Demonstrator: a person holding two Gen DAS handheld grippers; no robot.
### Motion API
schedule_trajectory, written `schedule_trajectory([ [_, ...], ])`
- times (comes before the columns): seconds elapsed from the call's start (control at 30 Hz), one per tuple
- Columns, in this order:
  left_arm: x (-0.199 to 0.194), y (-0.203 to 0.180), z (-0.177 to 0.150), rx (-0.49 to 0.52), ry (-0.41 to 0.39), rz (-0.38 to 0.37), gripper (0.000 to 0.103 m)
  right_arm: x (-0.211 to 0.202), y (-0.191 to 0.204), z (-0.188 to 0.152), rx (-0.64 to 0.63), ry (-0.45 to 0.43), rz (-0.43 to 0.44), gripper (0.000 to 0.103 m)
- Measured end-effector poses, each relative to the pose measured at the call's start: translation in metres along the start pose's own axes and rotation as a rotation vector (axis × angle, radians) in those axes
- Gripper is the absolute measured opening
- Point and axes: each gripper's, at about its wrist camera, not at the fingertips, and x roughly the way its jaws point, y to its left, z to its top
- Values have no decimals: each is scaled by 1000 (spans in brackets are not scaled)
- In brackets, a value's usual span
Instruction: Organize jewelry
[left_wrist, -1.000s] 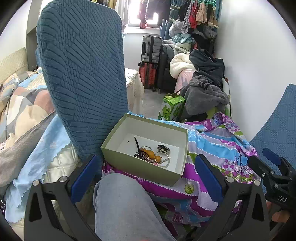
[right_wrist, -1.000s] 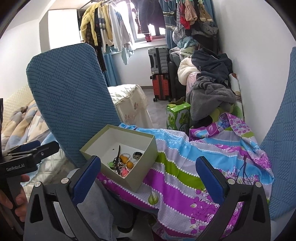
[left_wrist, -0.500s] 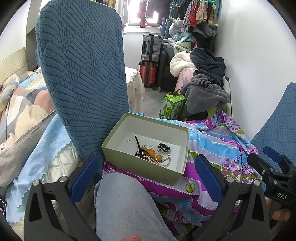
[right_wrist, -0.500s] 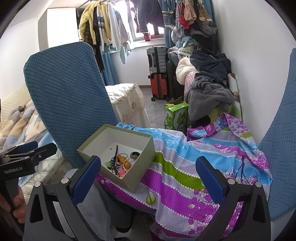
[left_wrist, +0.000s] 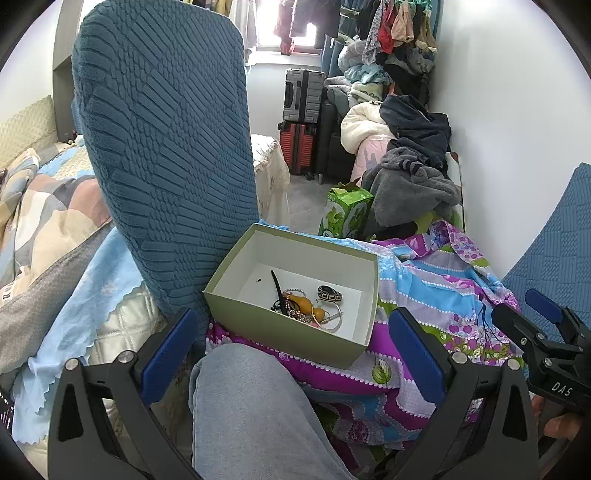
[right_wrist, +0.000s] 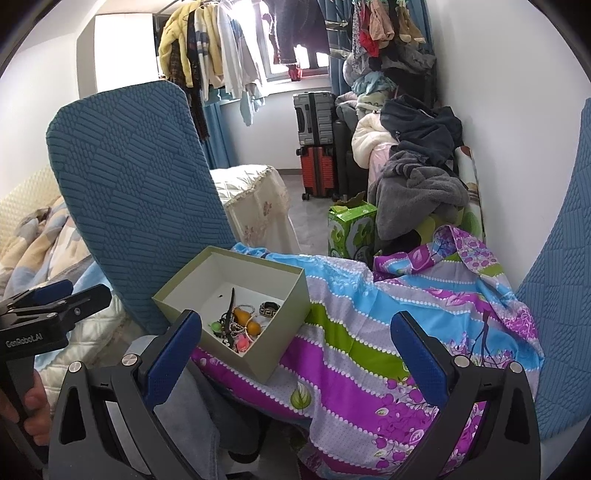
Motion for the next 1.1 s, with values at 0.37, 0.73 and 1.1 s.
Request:
schedule_trajectory([
  [0.37, -1, -3, 0, 2, -2, -1, 102, 0, -2, 0, 5, -5, -11, 103],
  [0.73, -1, -4, 0, 7, -1, -3, 103, 0, -2, 1, 5, -8, -15, 103],
  [1.1, 0, -9, -1, 8, 1, 4, 103, -2, -1, 4, 10, -16, -20, 103],
])
